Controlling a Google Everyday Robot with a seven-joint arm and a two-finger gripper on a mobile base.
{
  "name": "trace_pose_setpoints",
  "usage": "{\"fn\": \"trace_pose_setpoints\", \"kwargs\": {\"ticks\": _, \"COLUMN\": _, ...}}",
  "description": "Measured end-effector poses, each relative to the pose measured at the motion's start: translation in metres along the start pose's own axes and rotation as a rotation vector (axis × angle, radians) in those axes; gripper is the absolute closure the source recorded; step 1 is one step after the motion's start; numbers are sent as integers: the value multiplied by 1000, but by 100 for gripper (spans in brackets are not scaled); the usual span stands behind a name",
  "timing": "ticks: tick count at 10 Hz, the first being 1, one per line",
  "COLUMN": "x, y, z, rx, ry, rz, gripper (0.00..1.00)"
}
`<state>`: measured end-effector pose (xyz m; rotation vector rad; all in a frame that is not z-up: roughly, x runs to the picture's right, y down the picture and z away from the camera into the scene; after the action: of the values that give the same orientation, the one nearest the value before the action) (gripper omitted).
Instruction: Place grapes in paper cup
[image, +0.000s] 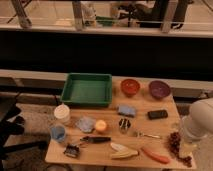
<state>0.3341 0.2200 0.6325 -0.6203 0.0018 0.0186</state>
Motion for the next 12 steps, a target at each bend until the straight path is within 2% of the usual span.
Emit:
{"fn": "trace_pose_setpoints", "kwargs": {"ticks": 3, "x": 10, "y": -10, "z": 19, "rx": 29, "ry": -32, "rz": -27, "gripper": 20}}
{"fn": "trace_pose_setpoints", "kwargs": {"ticks": 5, "x": 18, "y": -16, "z": 30, "rx": 36, "ry": -50, "rz": -19, "gripper": 20}}
{"fn": "trace_pose_setpoints", "kwargs": {"ticks": 8, "x": 29, "y": -25, "z": 61, "rx": 26, "ry": -52, "rz": -15, "gripper": 20}}
{"fn": "trace_pose_setpoints", "kwargs": {"ticks": 12, "x": 41, "y": -27, "z": 79, "rx": 10, "ry": -41, "rz": -6, "gripper": 20}}
